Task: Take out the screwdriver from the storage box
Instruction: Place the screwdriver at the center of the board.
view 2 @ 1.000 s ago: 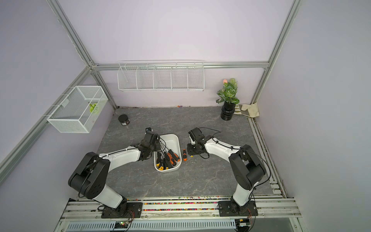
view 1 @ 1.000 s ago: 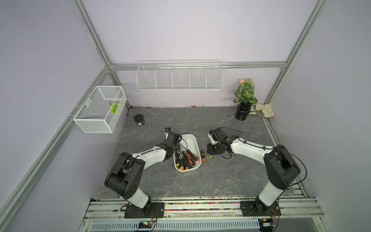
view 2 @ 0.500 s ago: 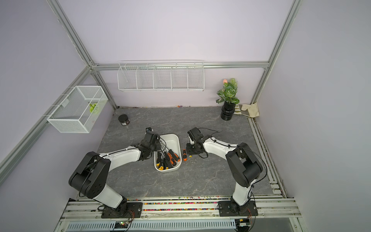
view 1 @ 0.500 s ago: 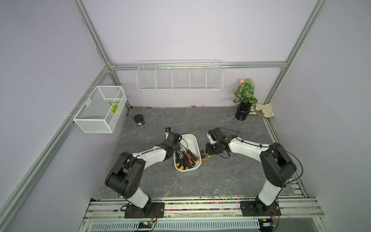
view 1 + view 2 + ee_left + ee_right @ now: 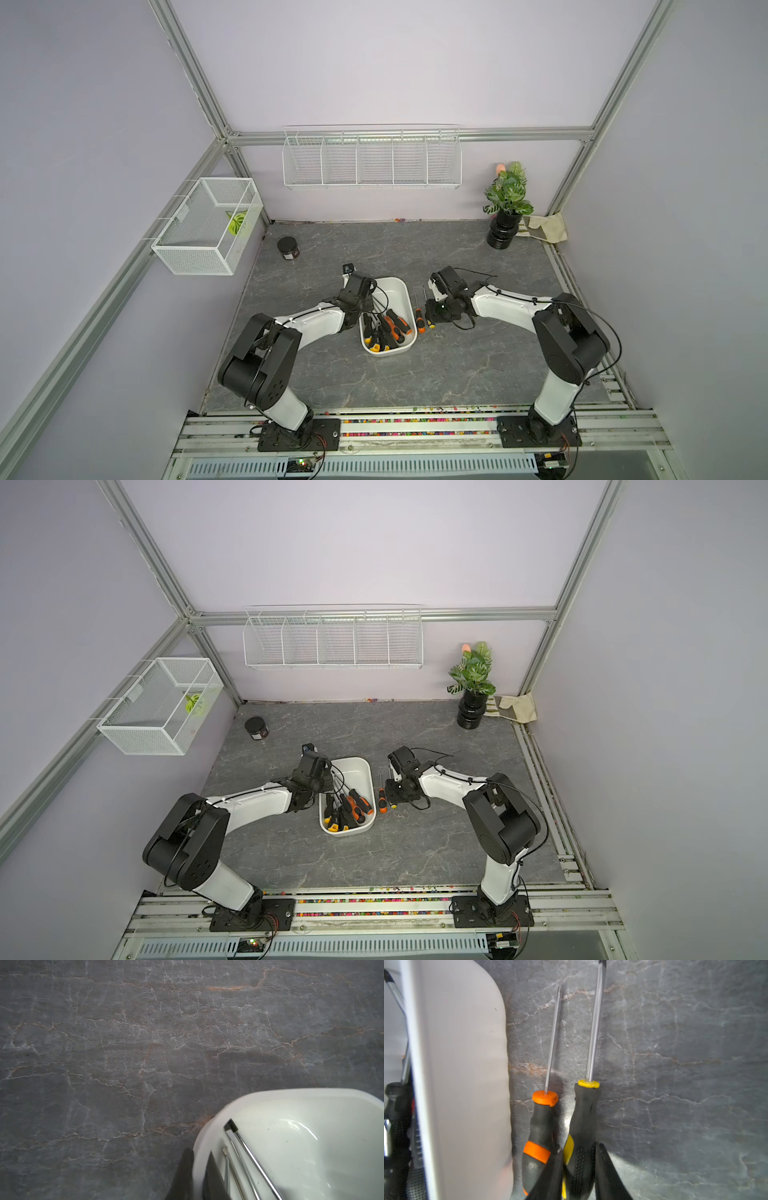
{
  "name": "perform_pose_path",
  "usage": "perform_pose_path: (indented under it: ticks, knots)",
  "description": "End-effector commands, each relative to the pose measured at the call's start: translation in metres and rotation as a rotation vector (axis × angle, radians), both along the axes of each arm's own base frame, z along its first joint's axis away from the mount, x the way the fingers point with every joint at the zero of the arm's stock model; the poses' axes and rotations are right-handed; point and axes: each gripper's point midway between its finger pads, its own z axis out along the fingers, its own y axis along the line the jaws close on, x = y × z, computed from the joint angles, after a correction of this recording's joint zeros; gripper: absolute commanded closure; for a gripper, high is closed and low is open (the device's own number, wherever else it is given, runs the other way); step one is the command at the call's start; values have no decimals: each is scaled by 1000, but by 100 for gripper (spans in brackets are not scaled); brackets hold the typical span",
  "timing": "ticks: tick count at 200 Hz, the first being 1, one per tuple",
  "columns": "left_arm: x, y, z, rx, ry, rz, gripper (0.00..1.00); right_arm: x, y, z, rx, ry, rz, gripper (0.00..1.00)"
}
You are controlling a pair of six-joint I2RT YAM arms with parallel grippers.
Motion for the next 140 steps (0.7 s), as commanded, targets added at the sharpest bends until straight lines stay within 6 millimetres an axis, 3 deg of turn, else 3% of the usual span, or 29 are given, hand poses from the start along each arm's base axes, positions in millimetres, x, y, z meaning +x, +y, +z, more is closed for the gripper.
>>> perform_pose_path:
  ticks: [1,28,109,140]
  knots:
    - [4,2,0,11,-13,5,100,-6,-5,-7,-8,29,-11,93]
    - [4,1,-2,11,-10,6,100,-9,-6,-9,-10,38,-13,89]
    - [3,1,-5,9,-7,7,100,-14,-5,-11,10,58,-20,89]
    - [3,2,-4,9,-9,9,100,-14,-6,-11,9,58,-22,81]
